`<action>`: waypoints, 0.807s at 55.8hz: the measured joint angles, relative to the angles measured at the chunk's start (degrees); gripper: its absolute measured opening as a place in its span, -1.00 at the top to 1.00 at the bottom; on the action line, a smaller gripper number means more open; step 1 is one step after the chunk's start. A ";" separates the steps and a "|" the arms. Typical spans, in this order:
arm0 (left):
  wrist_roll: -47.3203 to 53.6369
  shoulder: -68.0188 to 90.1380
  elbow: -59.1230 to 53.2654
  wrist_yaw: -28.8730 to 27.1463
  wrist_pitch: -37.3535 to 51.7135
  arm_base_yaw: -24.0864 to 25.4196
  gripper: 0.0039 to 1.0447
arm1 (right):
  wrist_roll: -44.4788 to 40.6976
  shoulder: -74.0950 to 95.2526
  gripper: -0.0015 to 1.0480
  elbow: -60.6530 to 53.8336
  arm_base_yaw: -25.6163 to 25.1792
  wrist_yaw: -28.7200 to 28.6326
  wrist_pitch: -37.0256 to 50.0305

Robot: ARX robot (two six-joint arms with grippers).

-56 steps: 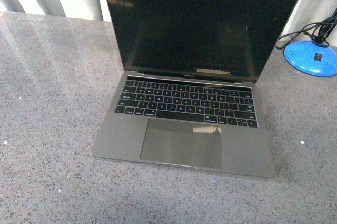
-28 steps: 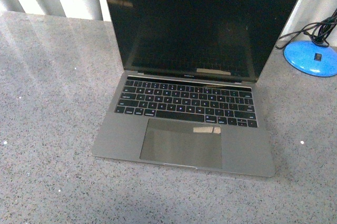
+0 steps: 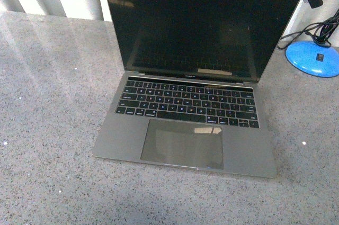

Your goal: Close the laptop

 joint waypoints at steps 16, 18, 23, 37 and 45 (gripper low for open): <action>1.27 2.03 2.16 1.77 -2.19 -0.35 0.94 | 0.48 1.03 0.98 0.15 0.24 -0.66 0.20; 1.44 2.08 2.36 1.75 -2.34 -0.35 0.94 | 0.52 1.33 0.98 0.15 0.24 -0.90 0.20; 1.73 2.29 2.62 1.88 -2.47 -0.37 0.94 | 0.76 2.01 0.98 0.15 0.24 -1.01 0.24; 1.90 2.32 2.64 2.56 -3.06 -0.31 0.94 | 1.73 2.32 0.98 -0.59 0.52 -1.18 1.88; 1.92 1.22 0.92 3.87 -3.43 -0.22 0.94 | 2.38 1.16 0.98 -3.10 1.07 -1.16 3.08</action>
